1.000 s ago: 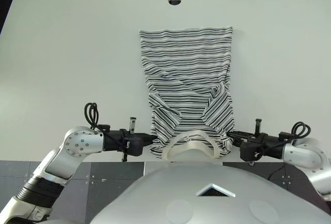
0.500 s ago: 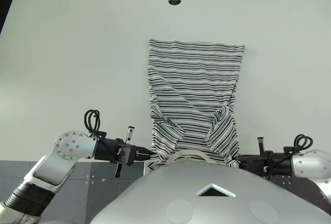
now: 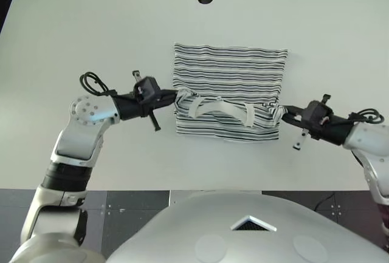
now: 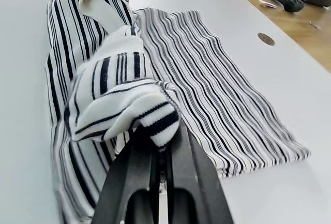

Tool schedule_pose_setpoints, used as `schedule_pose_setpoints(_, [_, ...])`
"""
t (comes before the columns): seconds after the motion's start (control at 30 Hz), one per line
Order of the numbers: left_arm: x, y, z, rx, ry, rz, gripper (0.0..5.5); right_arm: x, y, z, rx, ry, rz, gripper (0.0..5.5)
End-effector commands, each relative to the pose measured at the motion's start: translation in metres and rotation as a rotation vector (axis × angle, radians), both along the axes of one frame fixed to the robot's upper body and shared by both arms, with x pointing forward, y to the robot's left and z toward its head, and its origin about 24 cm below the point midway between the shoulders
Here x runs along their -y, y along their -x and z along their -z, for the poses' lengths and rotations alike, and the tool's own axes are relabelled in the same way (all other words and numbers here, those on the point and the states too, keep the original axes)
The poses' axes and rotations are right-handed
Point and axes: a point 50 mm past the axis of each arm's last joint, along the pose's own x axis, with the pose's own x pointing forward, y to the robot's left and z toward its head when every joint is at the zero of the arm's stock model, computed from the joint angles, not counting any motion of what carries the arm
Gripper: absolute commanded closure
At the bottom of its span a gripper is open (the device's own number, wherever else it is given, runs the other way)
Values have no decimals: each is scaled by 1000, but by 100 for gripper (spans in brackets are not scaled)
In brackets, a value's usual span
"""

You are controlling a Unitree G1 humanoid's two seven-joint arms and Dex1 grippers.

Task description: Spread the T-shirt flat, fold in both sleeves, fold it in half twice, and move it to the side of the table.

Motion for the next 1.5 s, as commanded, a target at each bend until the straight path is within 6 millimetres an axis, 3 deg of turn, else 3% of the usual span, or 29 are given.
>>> schedule_pose_setpoints(0.03, [3, -32, 11, -4, -27, -162, 540, 2, -26, 10, -42, -21, 75, 538])
schedule_pose_setpoints(0.2, [3, -59, 27, 9, -16, -322, 540, 0, -66, 27, -77, -85, 153, 538])
schedule_pose_setpoints(0.37, [23, -69, 39, 15, 19, -308, 540, 0, -88, 38, -102, -123, 195, 538])
schedule_pose_setpoints(0.47, [25, -73, 42, 17, 29, -334, 540, 2, -99, 43, -115, -132, 220, 538])
schedule_pose_setpoints(0.57, [27, -77, 44, 35, 35, -349, 540, 4, -104, 50, -137, -162, 249, 484])
schedule_pose_setpoints(0.8, [32, -92, 33, 28, 151, -441, 430, 7, -115, 47, -101, -229, 347, 351])
schedule_pose_setpoints(0.97, [17, -106, 33, -83, 246, -642, 430, 26, -131, 45, -74, -239, 574, 351])
schedule_pose_setpoints(1.17, [3, -111, 36, -93, 229, -788, 430, 24, -130, 48, -67, -248, 602, 351])
schedule_pose_setpoints(1.27, [1, -113, 25, 27, 271, -751, 430, 20, -128, 45, -14, -231, 564, 351])
schedule_pose_setpoints(1.4, [6, -101, 5, 174, 405, -585, 489, 7, -123, 25, 167, -217, 444, 436])
schedule_pose_setpoints(1.5, [25, -80, 2, 250, 356, -432, 529, -9, -119, 8, 296, -213, 356, 483])
